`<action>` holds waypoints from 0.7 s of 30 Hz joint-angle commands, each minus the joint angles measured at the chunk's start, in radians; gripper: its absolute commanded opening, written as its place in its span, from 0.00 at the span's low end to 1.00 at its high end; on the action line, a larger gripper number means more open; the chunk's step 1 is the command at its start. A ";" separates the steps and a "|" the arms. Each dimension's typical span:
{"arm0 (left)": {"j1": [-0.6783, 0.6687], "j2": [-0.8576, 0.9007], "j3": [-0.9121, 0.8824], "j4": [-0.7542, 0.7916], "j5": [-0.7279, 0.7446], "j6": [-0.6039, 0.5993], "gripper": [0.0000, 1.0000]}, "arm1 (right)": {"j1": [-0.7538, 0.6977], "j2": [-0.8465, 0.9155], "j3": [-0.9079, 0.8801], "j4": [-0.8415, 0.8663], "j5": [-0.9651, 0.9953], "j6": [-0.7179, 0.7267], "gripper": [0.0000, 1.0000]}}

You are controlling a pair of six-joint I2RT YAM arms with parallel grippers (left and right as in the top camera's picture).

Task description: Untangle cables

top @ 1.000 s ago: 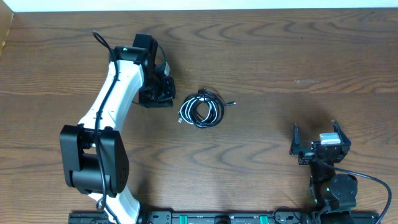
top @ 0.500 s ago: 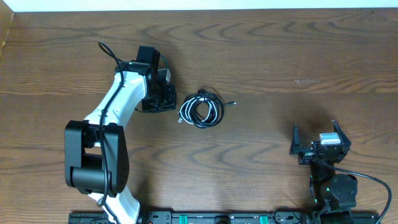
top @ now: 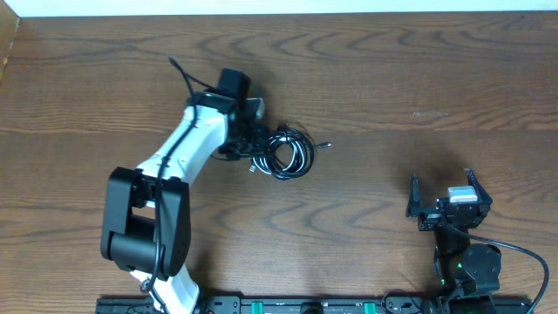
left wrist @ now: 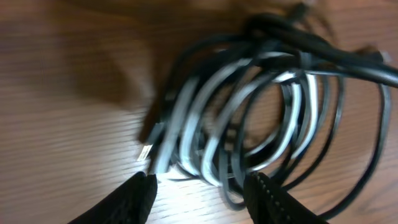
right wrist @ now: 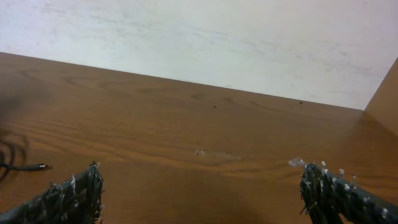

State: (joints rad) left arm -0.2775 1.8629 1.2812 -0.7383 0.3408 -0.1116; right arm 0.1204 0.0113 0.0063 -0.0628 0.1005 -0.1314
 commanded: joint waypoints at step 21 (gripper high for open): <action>-0.069 0.013 -0.095 0.145 -0.121 0.025 0.46 | 0.006 -0.005 -0.001 -0.004 -0.002 0.014 0.99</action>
State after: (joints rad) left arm -0.3443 1.8629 1.1892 -0.5919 0.2295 -0.0971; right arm 0.1204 0.0113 0.0063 -0.0628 0.1005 -0.1314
